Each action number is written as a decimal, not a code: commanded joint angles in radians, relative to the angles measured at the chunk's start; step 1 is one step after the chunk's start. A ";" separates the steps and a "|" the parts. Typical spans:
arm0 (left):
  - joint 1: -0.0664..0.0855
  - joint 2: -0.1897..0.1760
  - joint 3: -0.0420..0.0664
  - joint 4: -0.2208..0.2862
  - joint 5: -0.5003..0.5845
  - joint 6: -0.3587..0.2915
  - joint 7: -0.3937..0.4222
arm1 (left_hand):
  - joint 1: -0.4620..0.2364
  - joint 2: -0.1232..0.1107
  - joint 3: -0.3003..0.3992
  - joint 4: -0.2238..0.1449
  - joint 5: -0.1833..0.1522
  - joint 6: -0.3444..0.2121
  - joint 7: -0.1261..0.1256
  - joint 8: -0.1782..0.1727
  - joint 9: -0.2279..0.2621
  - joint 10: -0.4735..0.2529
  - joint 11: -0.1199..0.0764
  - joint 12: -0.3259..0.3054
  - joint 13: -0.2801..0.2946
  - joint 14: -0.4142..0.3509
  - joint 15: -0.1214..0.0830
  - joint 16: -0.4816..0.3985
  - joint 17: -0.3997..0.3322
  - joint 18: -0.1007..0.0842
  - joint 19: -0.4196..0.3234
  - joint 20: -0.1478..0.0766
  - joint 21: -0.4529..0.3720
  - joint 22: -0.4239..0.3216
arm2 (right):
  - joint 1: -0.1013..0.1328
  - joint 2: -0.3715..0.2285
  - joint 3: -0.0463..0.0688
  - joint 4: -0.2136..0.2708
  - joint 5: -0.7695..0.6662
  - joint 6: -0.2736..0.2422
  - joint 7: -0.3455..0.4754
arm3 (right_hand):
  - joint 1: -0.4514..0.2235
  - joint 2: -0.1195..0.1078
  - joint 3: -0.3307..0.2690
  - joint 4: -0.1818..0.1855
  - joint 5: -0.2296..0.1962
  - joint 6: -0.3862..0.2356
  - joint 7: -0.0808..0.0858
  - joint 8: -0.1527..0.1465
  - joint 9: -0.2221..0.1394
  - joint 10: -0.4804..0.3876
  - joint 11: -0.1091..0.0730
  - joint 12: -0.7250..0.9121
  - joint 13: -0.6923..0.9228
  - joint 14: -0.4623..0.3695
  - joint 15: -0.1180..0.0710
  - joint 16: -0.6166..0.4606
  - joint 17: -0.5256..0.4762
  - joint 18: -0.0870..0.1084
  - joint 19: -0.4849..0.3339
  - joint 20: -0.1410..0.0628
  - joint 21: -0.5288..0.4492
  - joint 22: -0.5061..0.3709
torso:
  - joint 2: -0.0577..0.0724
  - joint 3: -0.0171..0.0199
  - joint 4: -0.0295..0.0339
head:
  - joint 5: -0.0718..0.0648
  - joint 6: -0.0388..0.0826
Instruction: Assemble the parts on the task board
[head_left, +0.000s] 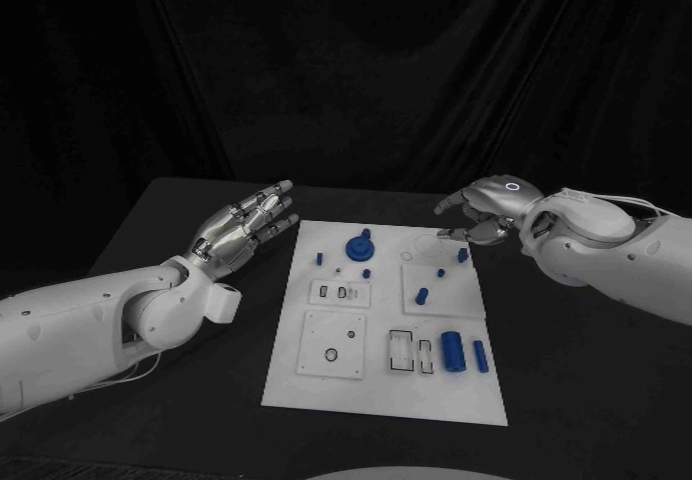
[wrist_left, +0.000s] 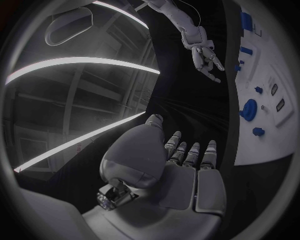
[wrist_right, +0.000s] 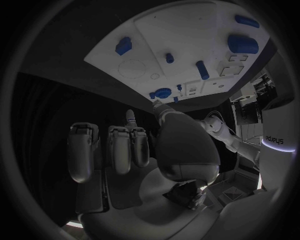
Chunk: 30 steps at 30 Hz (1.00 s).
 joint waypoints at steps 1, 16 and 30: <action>-0.004 0.008 0.001 -0.001 -0.026 -0.010 0.137 | 0.001 -0.005 0.002 0.006 -0.002 0.002 -0.003 0.003 0.000 -0.001 0.004 -0.002 -0.001 0.000 0.004 -0.004 -0.001 0.016 0.002 -0.003 0.001 -0.001 | -0.012 -0.006 0.000 -0.002 -0.001 -0.080 -0.017 | 0.016 0.002 -0.011 0.001 0.002 0.012 0.006 0.004 -0.003 0.106 -0.004 0.003 0.263 0.106 -0.007 0.003 0.263 0.010 0.069 -0.006 0.002 0.239 | -0.005 0.0051 -0.0045 | 0.000 0.017; -0.014 0.028 0.001 -0.008 -0.029 -0.005 0.132 | 0.002 -0.003 0.002 0.005 -0.001 0.001 -0.004 0.002 0.000 -0.001 0.004 -0.003 -0.001 0.000 0.003 -0.004 -0.001 0.016 0.001 -0.004 0.000 -0.001 | -0.048 -0.004 0.000 -0.031 0.003 -0.091 0.002 | 0.078 0.006 -0.051 0.008 0.044 0.050 0.017 0.014 -0.023 0.106 0.006 0.003 0.263 0.106 0.001 0.003 0.263 0.009 0.071 0.001 0.004 0.240 | -0.031 0.0268 -0.0248 | 0.007 0.013; -0.018 0.034 0.001 -0.016 -0.029 0.006 0.123 | 0.006 -0.002 0.005 0.002 0.005 -0.003 -0.005 0.001 -0.001 -0.001 0.004 -0.003 -0.001 0.000 0.002 -0.004 -0.001 0.015 0.000 -0.005 0.000 -0.002 | -0.070 -0.009 0.000 -0.049 0.027 -0.087 0.013 | 0.097 -0.012 -0.076 0.018 0.002 0.055 0.016 0.014 -0.030 0.106 0.006 0.003 0.263 0.106 0.002 0.003 0.263 0.008 0.074 0.002 0.009 0.242 | -0.035 0.0355 -0.0286 | 0.004 -0.003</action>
